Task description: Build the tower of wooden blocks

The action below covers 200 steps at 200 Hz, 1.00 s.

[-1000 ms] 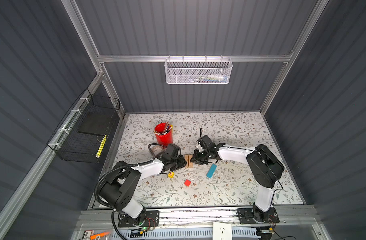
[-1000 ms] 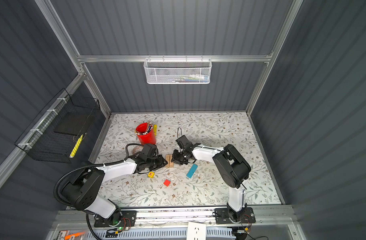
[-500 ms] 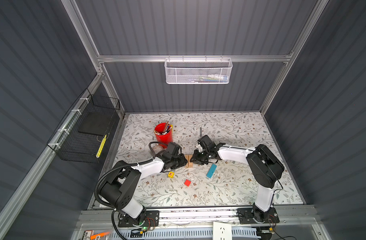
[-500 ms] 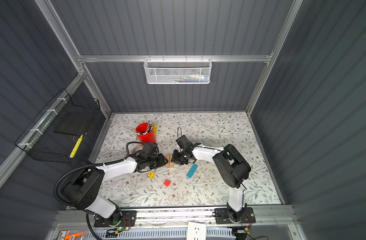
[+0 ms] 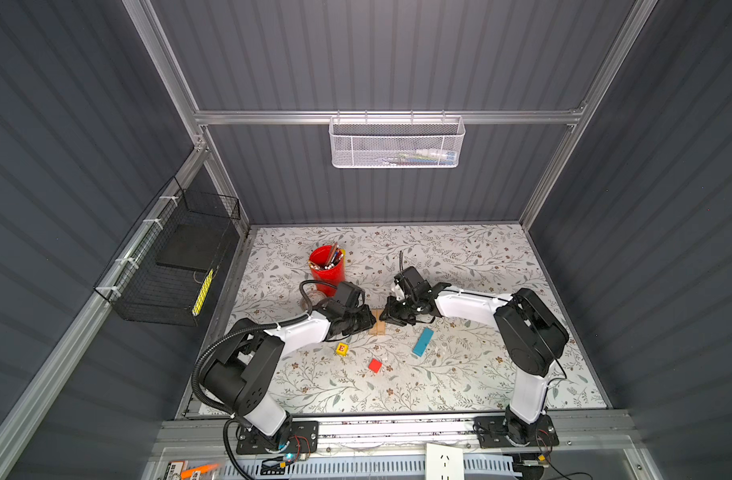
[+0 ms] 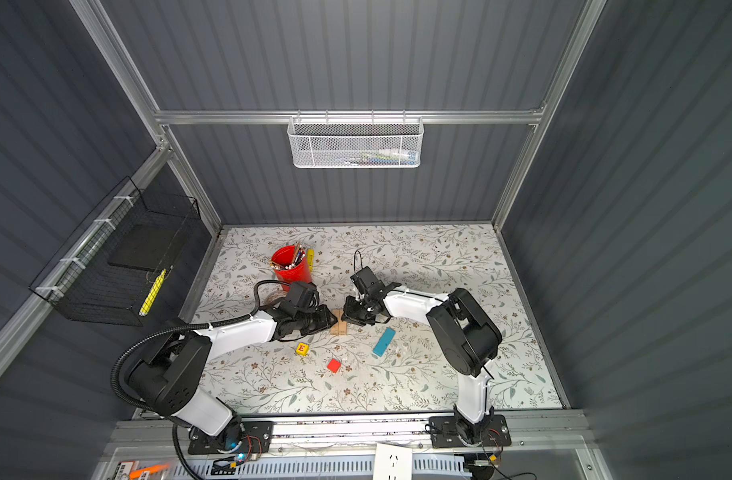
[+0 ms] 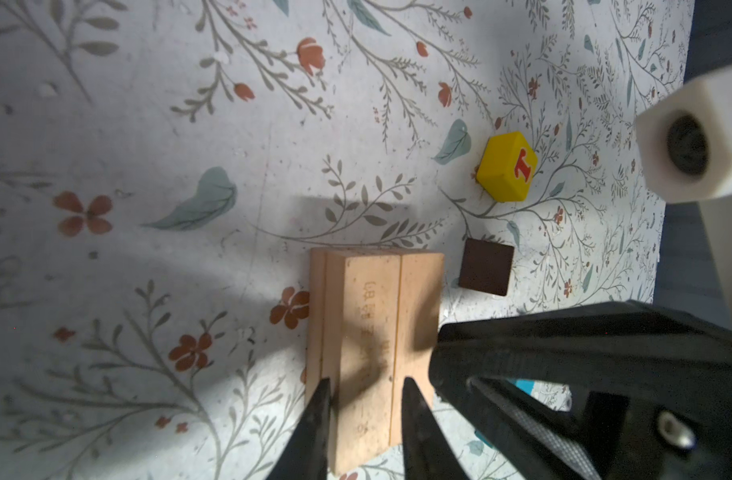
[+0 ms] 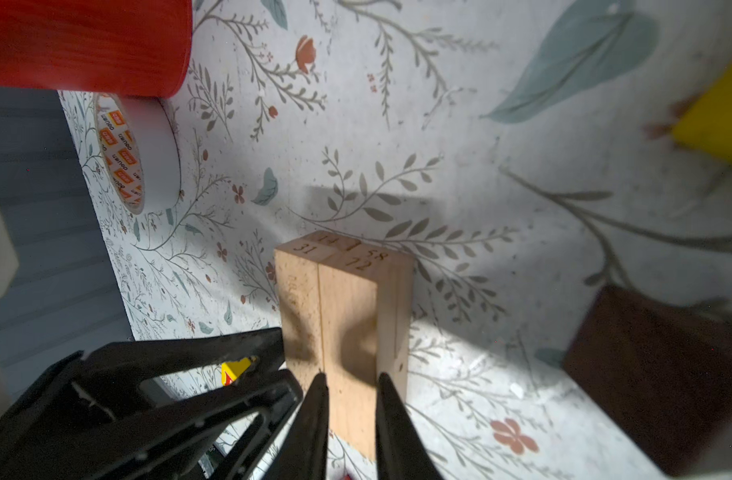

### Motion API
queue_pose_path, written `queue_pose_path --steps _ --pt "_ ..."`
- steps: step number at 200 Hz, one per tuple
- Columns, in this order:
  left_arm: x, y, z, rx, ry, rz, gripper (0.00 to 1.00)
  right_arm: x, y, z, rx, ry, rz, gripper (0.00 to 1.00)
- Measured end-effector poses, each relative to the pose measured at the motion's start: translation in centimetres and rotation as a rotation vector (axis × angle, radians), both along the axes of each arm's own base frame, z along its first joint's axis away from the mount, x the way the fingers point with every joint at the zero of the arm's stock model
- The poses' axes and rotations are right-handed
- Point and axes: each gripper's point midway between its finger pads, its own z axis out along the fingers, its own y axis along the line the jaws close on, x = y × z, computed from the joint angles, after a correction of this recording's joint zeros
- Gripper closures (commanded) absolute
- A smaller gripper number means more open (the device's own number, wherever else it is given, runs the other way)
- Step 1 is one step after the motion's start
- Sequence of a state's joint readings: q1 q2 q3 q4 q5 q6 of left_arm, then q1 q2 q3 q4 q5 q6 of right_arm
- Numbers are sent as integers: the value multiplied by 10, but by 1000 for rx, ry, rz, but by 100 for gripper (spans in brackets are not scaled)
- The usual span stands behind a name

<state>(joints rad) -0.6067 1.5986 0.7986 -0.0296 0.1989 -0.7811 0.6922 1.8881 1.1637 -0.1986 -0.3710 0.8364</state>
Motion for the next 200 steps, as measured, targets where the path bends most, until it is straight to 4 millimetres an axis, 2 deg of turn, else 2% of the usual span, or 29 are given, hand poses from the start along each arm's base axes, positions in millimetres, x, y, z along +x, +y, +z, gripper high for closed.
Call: queue_pose_path --steps 28,75,104,149,200 --pt "0 0 0 1 -2 -3 71 0 0 -1 -2 1 1 77" --pt "-1 2 -2 18 0 -3 67 -1 -4 0 -19 -6 6 69" --pt "-1 7 -2 48 -1 -3 62 0 -14 15 -56 -56 4 63" --pt "-2 16 23 67 -57 6 57 4 -33 51 -120 -172 15 55" --pt "-6 31 48 100 -118 15 50 5 -65 54 -300 -240 67 43"
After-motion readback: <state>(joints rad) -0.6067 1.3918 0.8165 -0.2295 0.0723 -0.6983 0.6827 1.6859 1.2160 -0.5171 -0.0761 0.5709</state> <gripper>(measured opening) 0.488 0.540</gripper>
